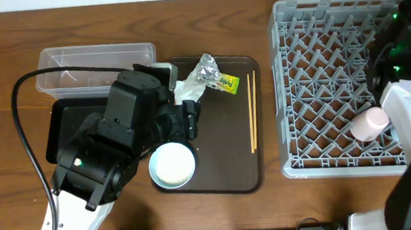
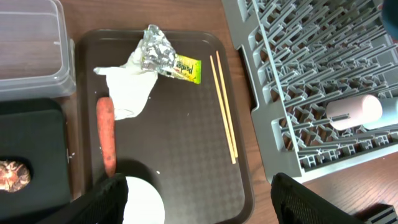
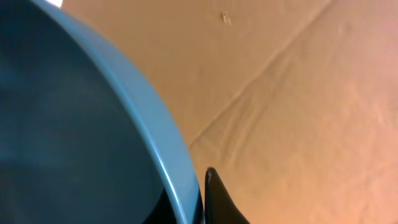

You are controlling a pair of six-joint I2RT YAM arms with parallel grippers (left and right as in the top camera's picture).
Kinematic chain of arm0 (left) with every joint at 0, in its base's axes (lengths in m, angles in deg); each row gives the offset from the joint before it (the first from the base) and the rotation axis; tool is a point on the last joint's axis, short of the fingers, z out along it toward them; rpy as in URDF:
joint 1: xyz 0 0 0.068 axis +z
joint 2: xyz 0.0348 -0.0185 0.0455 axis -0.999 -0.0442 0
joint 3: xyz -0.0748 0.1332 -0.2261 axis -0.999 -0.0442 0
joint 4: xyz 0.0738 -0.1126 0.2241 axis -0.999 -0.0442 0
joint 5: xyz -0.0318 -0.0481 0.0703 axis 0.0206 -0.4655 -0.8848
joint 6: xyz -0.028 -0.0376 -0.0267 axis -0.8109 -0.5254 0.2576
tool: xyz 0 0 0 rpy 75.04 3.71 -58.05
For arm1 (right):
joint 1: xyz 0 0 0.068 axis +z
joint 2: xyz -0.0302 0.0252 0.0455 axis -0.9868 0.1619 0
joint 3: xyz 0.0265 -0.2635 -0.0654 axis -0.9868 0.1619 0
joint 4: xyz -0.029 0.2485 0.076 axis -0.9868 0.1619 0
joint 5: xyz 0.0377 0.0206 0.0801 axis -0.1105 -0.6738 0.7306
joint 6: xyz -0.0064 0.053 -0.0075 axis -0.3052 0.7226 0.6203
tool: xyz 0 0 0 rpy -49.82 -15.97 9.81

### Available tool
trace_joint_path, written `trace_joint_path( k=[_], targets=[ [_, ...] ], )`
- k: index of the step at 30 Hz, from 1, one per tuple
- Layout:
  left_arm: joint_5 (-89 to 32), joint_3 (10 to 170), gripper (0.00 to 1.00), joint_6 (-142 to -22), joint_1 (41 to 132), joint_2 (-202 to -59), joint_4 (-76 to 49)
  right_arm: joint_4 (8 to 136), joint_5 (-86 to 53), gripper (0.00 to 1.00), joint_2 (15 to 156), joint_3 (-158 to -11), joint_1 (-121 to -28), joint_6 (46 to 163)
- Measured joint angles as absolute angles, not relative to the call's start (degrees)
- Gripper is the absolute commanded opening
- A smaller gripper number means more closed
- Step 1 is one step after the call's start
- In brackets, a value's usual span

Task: Sort waste into correct bins and load items into the dishwasher rack
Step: 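Stand the blue plate upright in the dish rack with right gripper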

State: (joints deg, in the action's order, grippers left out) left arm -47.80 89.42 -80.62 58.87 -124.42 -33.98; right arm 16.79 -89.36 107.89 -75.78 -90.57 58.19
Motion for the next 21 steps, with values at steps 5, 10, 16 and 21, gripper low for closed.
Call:
trace_joint_path(
  k=[5,10,16,21],
  targets=[
    [-47.8,89.4,0.74,-80.6,58.9,-124.4,-34.0,3.1,-86.4,0.01,113.5,-75.7,-91.1,40.2],
    [-47.8,89.4,0.74,-80.6,58.9,-124.4,-34.0,1.5,-84.3,0.01,117.7,-75.8,-91.1,30.1],
    [-47.8,89.4,0.74,-80.6,58.9,-124.4,-34.6,0.5,-83.5,0.01,119.6,-77.4,-91.1,25.2],
    [-47.8,89.4,0.74,-80.6,58.9,-124.4,-35.1,-0.5,-83.3,0.01,120.0,-78.0,-91.1,23.7]
  ],
)
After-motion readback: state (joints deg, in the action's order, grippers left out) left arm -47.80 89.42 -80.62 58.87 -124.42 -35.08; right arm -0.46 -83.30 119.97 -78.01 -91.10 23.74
